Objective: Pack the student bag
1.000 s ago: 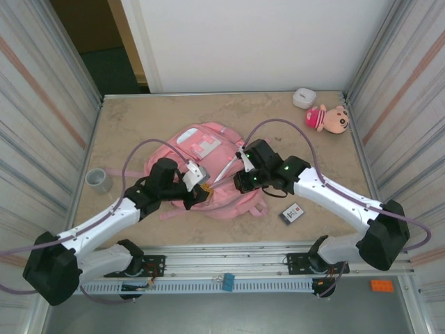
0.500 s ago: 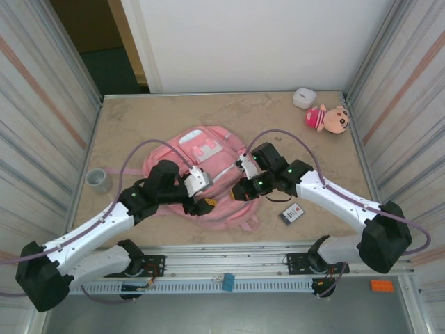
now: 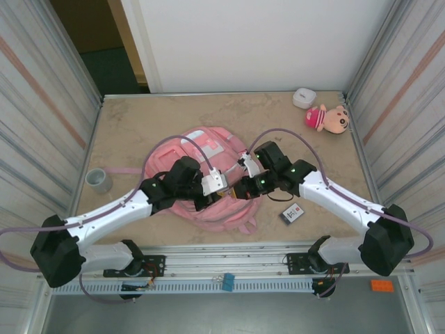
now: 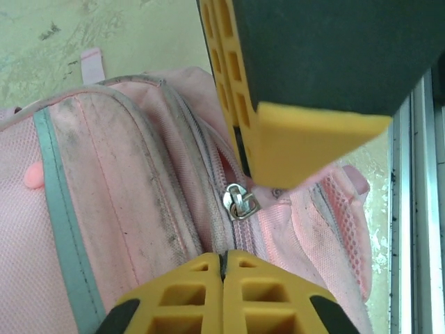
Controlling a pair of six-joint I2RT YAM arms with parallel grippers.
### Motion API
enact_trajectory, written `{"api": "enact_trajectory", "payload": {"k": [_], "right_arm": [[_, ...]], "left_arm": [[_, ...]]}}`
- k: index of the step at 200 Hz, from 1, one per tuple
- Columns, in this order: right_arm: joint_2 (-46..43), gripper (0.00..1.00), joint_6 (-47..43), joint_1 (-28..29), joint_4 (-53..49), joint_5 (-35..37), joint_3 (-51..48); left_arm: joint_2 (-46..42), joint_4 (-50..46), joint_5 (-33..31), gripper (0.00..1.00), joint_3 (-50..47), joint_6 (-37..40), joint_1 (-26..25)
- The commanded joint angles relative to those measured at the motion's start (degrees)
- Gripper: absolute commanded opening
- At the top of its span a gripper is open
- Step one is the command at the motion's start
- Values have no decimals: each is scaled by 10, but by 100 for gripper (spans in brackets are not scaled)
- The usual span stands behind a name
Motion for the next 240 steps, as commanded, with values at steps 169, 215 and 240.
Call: {"api": "enact_trajectory", "payload": {"k": [169, 215, 240], "right_arm": [[27, 47, 29, 133, 77, 189, -24], [53, 41, 10, 154, 86, 192, -40], [49, 20, 7, 158, 84, 229, -36]], "left_arm": [[-52, 21, 63, 0, -38, -50, 51], [-57, 31, 70, 0, -40, -59, 62], [-56, 27, 71, 0, -40, -56, 62]]}}
